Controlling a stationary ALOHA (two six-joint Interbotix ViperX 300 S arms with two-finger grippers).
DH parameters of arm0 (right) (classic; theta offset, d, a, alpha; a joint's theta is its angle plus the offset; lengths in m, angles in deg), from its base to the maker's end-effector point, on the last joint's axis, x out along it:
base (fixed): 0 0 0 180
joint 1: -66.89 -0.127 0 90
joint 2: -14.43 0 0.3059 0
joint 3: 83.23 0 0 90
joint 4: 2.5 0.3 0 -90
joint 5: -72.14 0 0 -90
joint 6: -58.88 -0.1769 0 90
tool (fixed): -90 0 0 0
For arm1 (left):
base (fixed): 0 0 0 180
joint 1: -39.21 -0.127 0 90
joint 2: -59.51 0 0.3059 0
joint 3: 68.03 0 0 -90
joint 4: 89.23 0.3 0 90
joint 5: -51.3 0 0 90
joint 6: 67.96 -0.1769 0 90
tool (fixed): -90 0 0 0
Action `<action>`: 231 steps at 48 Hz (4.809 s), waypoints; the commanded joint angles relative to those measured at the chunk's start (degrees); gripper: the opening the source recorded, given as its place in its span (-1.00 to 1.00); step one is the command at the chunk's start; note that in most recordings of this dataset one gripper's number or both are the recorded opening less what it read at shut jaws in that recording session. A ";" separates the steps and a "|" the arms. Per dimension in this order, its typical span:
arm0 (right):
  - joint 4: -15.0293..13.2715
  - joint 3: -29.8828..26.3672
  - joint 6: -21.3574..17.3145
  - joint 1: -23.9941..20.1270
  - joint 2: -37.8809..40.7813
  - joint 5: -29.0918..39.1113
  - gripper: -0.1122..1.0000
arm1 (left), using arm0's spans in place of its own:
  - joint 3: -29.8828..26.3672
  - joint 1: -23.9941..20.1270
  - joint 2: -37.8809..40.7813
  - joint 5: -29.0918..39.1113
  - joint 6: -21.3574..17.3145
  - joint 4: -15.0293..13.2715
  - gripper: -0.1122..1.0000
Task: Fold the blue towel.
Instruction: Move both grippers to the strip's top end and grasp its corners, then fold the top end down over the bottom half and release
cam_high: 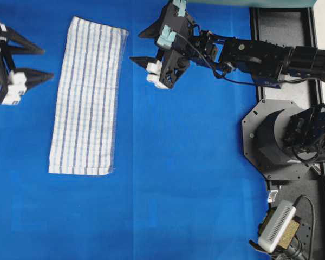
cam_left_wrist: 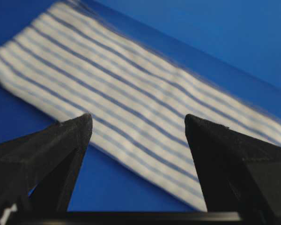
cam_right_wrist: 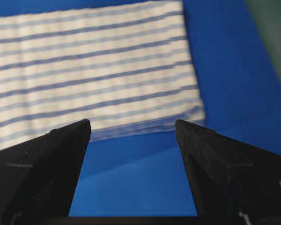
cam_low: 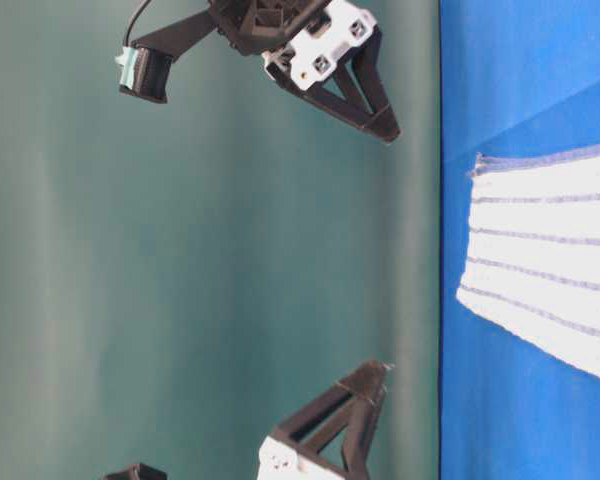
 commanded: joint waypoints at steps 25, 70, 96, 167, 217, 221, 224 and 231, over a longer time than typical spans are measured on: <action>0.26 -11.16 -0.09 7.29 19.42 -7.56 0.76 | -15.29 -13.97 23.12 -4.83 -8.00 0.18 0.56; 1.58 -11.43 0.09 6.15 25.05 -9.84 -0.30 | -18.54 -12.48 32.78 -8.88 -7.91 0.18 -0.70; 1.41 -10.37 0.53 5.19 18.54 -8.70 -0.30 | -16.88 -10.81 24.96 -8.70 -8.44 0.18 -0.70; 17.31 -1.67 -0.26 -28.39 9.14 -7.73 -0.31 | -3.08 23.99 12.39 -8.53 4.57 -0.18 -0.70; 19.86 -2.02 -0.26 -32.61 11.07 -6.24 0.57 | -2.29 26.46 12.22 -3.34 5.01 -0.18 -0.67; 19.86 -2.02 -0.09 -32.61 10.90 -6.24 0.84 | -2.64 26.89 12.13 -3.25 5.01 -0.18 -0.39; 19.78 -1.85 0.18 -32.61 10.20 -6.24 0.83 | -3.16 27.86 11.60 -3.25 4.48 -0.18 -0.04; 18.54 -1.41 0.97 -32.61 6.50 -4.66 0.77 | -3.78 29.71 8.00 -3.25 3.52 0.09 0.67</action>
